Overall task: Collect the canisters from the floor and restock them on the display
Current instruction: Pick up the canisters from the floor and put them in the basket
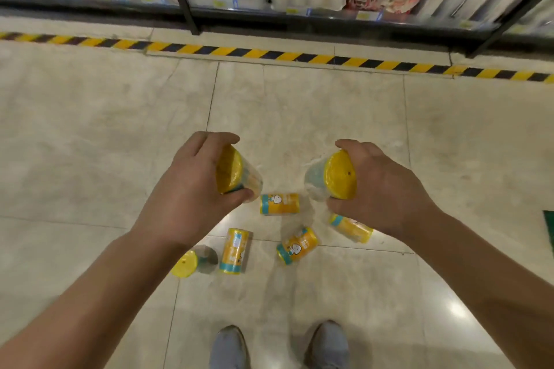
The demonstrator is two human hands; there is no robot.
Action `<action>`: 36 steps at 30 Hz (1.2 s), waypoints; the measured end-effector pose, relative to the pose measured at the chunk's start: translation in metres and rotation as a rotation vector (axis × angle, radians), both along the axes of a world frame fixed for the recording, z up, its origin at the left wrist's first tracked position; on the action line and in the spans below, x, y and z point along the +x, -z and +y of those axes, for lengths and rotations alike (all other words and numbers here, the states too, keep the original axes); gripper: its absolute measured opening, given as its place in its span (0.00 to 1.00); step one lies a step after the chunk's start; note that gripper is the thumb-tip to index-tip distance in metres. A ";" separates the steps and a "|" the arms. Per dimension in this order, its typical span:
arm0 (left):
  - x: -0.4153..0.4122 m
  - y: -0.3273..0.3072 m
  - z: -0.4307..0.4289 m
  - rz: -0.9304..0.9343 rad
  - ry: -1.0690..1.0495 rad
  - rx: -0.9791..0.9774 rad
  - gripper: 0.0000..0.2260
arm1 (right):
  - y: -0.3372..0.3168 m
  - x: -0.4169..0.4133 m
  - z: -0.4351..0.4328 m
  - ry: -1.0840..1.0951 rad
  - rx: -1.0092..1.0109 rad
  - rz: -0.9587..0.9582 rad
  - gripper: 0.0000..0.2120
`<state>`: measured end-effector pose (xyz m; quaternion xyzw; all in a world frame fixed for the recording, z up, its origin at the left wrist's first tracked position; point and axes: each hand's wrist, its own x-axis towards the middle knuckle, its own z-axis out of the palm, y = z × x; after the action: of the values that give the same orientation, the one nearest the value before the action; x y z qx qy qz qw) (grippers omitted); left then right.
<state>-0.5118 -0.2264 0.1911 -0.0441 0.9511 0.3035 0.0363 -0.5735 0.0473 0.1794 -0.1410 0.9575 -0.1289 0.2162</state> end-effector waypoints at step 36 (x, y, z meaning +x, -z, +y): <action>0.254 -0.613 -0.024 0.490 -0.582 -0.212 0.38 | -0.636 0.126 -0.117 -0.702 -0.444 0.421 0.44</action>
<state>-0.2573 -0.2502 0.8041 -0.2415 0.9054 0.2027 -0.2841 -0.4478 -0.0693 0.8149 -0.5226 0.8241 -0.2181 0.0125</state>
